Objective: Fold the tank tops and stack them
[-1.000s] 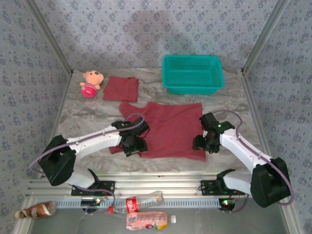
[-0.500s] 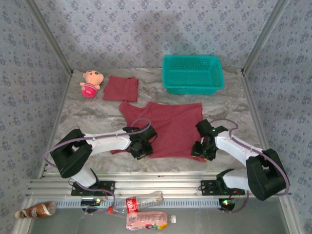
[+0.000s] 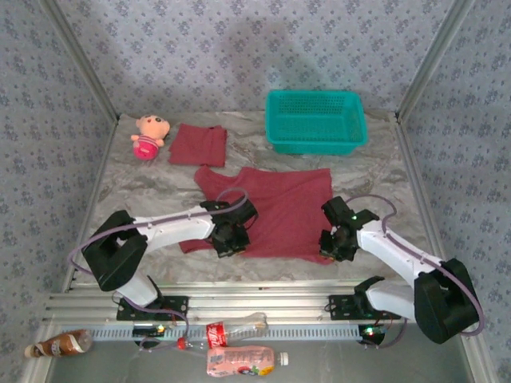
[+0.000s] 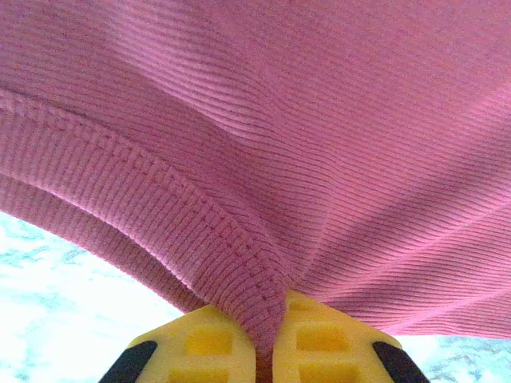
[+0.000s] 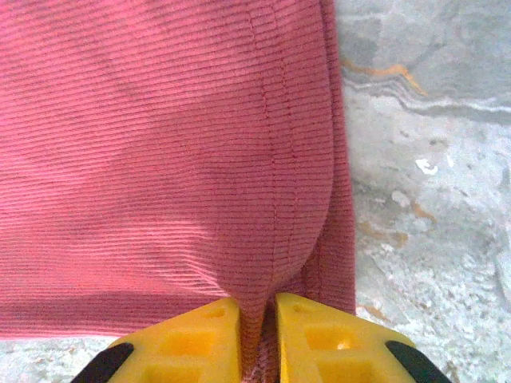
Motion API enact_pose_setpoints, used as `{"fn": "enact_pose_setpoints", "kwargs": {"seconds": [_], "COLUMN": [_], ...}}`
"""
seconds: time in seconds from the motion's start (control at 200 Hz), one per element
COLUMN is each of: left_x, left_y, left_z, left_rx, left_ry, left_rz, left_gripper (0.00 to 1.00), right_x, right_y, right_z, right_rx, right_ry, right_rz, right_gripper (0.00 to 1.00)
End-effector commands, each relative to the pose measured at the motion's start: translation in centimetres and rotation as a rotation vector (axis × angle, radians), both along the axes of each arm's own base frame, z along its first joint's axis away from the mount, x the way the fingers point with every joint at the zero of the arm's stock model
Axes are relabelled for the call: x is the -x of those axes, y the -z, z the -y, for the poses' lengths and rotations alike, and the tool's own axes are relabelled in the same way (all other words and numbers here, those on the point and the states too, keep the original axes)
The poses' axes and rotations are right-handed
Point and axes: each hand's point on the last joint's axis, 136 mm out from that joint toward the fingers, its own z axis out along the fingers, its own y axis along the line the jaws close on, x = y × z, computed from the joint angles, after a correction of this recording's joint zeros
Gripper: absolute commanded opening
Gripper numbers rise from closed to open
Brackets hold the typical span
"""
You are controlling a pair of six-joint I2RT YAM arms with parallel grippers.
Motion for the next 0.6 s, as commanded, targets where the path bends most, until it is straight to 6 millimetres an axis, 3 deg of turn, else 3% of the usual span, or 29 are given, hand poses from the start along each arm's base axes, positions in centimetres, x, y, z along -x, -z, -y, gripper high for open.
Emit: {"fn": "enact_pose_setpoints", "kwargs": {"seconds": [0.0,0.25,0.43,0.52,0.595], "left_x": [-0.7,-4.0,-5.5,-5.2,-4.7], "left_y": [-2.2,-2.8,-3.0,-2.9,-2.5], "left_z": [-1.5,-1.0,-0.3,-0.2,-0.4], "left_rx": [0.002,0.046,0.065,0.071,0.071], "left_ry": [0.06,0.169,0.194,0.196,0.188], "left_rz": [-0.03,-0.078,-0.079,-0.089,-0.096], "left_gripper": [0.07,0.08,0.08,0.08,0.09], "right_x": [0.2,-3.8,-5.6,-3.3,-0.7], "right_y": [-1.4,-3.0,-3.1,-3.0,-2.3], "right_z": [0.4,0.3,-0.2,-1.2,-1.3], "right_rx": [0.017,-0.016,-0.058,-0.051,-0.058], "right_ry": [0.017,0.013,0.013,-0.054,0.01], "right_rz": [-0.007,0.044,0.074,0.026,-0.017], "right_gripper": [0.19,0.18,0.13,0.25,0.33]}}
